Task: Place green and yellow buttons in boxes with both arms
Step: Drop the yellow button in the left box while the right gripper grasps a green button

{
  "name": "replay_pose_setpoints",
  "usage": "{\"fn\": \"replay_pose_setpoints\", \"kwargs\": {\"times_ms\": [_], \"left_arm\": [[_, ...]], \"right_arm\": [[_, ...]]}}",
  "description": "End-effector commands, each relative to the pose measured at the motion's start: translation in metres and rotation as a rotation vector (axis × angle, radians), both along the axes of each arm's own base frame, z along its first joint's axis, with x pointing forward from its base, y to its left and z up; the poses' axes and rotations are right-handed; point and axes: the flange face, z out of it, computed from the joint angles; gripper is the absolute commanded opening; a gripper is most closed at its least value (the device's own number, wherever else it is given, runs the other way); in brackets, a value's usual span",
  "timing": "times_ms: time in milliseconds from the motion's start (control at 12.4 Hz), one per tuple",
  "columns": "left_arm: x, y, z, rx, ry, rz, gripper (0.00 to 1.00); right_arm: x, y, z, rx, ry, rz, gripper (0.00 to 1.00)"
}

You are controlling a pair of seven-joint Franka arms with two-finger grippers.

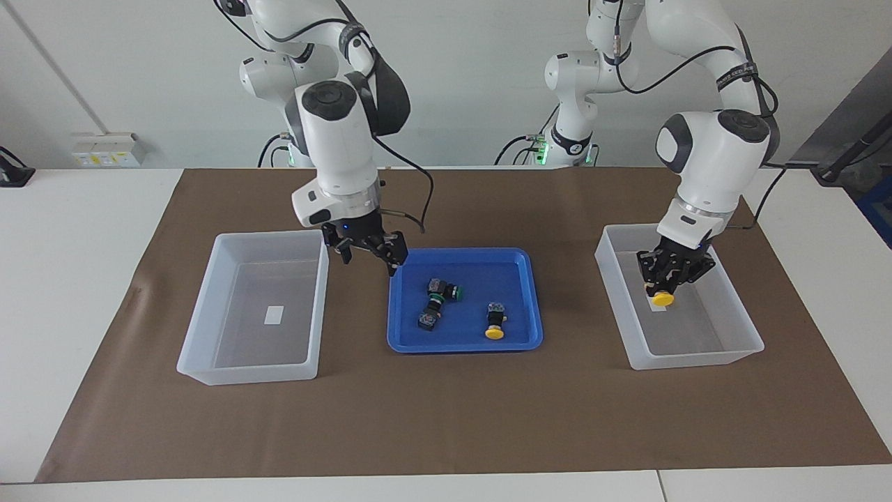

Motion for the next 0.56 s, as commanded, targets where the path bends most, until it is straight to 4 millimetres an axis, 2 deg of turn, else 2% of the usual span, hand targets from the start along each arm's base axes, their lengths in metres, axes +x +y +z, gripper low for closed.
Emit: {"fn": "replay_pose_setpoints", "kwargs": {"times_ms": [0,161,242,403,484], "left_arm": [[-0.01,0.025,-0.011,-0.014,-0.049,0.004,0.0],[-0.005,0.033,-0.024,-0.028,-0.059,0.028,0.0],[-0.001,0.042,-0.037,-0.031,-0.057,0.045,0.0],[0.01,0.044,-0.066,-0.032,-0.083,0.053,0.0],[0.015,0.047,-0.075,-0.031,-0.094,0.06,0.0]], "right_arm": [[0.005,0.027,-0.031,0.029,-0.011,-0.028,1.0],[0.002,0.046,-0.053,0.028,-0.003,-0.026,1.0],[-0.002,0.062,-0.066,0.033,-0.002,-0.049,1.0],[0.0,0.075,-0.099,0.031,0.001,-0.063,1.0],[0.0,0.081,-0.111,0.036,-0.006,-0.056,1.0]]}}
